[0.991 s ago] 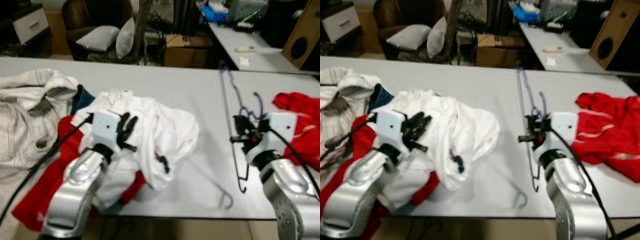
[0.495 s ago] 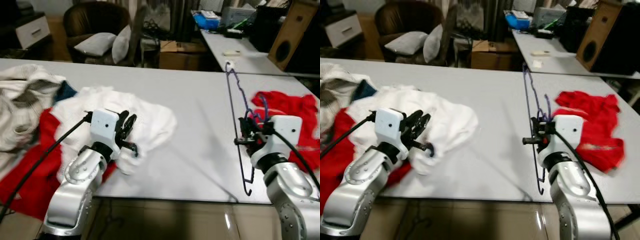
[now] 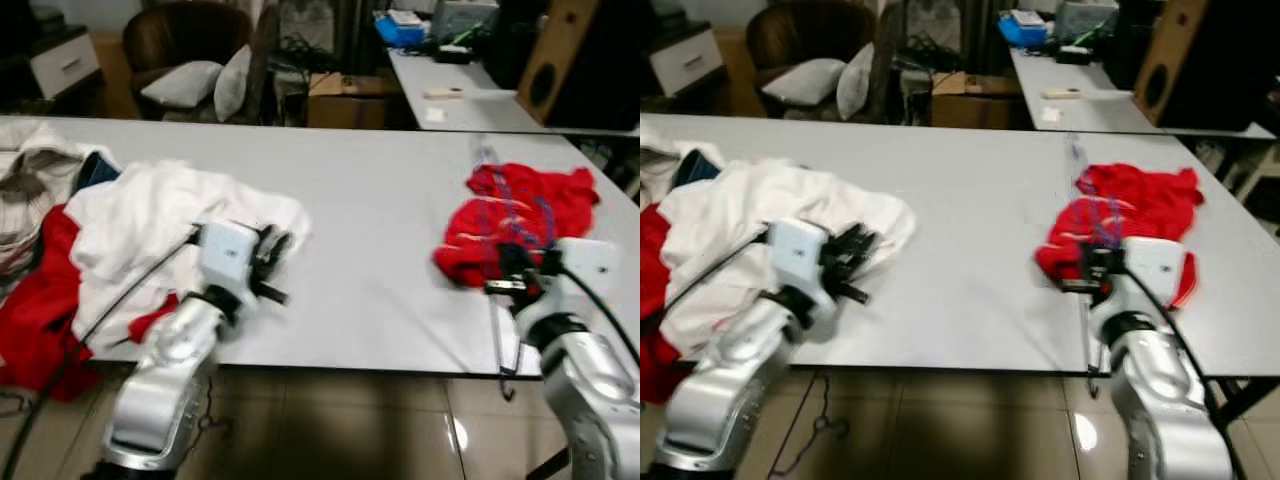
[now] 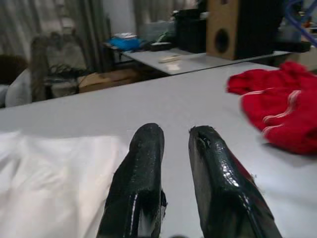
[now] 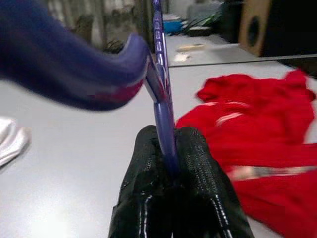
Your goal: Hang hanger
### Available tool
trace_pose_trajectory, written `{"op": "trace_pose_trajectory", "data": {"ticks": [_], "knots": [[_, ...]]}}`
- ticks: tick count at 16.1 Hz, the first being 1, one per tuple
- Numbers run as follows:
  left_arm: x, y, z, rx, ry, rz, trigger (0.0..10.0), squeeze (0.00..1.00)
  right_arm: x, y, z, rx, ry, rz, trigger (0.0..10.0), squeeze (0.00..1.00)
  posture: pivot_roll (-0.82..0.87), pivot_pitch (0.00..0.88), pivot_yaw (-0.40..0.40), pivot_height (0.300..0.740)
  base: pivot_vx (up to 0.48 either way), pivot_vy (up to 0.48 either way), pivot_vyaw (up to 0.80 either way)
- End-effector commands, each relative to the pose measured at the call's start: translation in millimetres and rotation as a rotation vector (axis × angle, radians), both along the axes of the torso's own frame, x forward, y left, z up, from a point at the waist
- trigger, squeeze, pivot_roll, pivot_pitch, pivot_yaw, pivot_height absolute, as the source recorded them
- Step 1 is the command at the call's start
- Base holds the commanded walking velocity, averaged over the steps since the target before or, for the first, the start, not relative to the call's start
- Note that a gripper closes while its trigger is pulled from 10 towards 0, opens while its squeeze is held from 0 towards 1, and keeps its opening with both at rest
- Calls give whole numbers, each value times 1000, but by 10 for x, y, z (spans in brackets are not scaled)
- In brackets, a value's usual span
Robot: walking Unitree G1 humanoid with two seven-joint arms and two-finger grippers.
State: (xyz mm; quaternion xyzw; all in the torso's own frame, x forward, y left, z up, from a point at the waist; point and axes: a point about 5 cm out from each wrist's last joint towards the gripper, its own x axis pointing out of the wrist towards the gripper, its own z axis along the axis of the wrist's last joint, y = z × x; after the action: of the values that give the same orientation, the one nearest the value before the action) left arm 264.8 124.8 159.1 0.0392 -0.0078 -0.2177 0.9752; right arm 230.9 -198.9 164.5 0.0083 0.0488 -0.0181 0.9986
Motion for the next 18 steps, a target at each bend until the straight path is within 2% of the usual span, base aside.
{"op": "trace_pose_trajectory", "data": {"ticks": [1,3,5,6,9,11,14,16,18], "knots": [[23,64,11,12,-6,16,10000,0,5,59,46,2,-27,28,10000,0,-90,0,-12,740,0,-240,0],[26,58,-16,-34,36,16,10000,0,-13,78,19,-23,-17,30,10000,0,-90,0,-12,740,0,0,-391],[36,71,-34,-28,46,25,10000,0,-35,32,-11,-52,9,0,10000,0,-89,0,-13,740,0,480,-788],[38,82,-23,4,24,31,10000,0,-46,13,0,-30,2,-7,10000,0,-91,0,-13,740,0,0,-788],[31,71,-25,15,14,19,10000,0,-47,-23,13,-54,-10,-66,10000,0,-95,0,-9,740,0,-480,-777],[35,60,-37,12,19,21,10000,0,-47,47,0,-21,10,12,10000,0,-97,0,-10,740,0,-480,-663],[37,70,-42,2,13,38,10000,0,-36,31,15,-37,-18,-1,10000,0,-97,0,-13,740,0,-455,-604],[47,87,-44,-43,27,57,10000,0,-47,53,-6,-35,8,45,10000,0,-98,0,-16,740,0,0,0],[58,93,-84,2,41,56,10000,0,-57,80,-17,-26,15,65,10000,0,-100,0,-16,740,0,0,0]]}}
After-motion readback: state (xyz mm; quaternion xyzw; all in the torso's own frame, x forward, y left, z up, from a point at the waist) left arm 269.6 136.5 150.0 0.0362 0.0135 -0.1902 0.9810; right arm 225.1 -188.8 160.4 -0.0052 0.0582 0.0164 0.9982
